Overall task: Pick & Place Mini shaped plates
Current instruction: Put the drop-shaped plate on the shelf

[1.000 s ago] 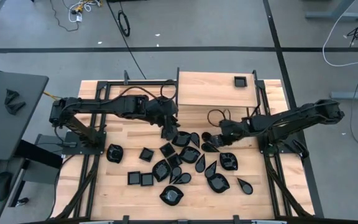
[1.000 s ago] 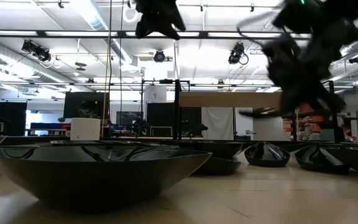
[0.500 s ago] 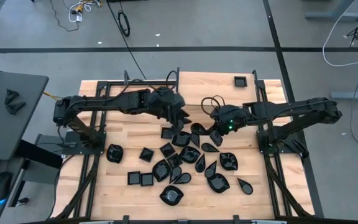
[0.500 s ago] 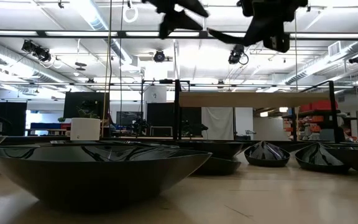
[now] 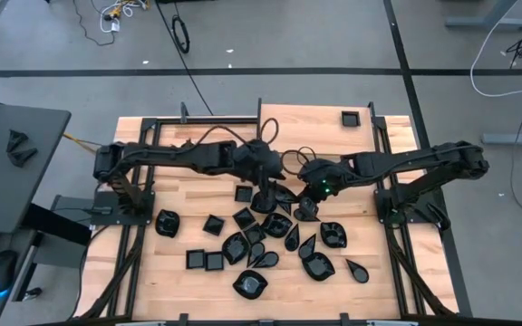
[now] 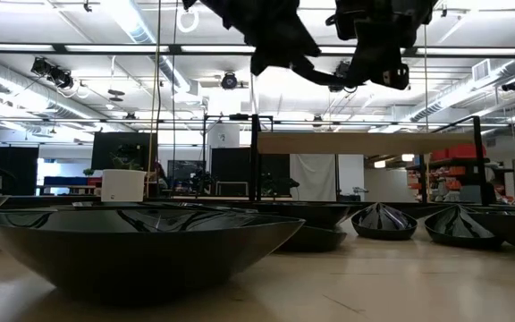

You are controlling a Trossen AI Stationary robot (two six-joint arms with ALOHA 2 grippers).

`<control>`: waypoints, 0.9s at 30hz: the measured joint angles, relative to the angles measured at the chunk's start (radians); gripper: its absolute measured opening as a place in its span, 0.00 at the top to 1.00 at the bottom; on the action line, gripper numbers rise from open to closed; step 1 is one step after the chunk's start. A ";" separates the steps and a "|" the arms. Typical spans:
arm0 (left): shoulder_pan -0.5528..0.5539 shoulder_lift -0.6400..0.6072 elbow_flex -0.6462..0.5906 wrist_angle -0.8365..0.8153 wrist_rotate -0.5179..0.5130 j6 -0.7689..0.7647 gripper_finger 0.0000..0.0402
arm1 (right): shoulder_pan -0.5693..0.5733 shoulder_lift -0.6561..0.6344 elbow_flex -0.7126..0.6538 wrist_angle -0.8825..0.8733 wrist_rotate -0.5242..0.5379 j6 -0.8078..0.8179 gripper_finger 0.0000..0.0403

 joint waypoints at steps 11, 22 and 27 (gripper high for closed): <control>-0.001 0.031 0.000 -0.041 -0.009 0.019 0.72 | 0.000 -0.007 0.001 0.003 0.000 -0.022 1.00; -0.001 0.038 0.001 -0.078 0.042 0.018 0.97 | 0.000 -0.007 0.000 0.033 -0.004 -0.025 0.97; -0.001 0.038 0.001 -0.094 0.050 0.017 0.95 | 0.000 -0.011 0.000 0.038 -0.004 -0.025 0.95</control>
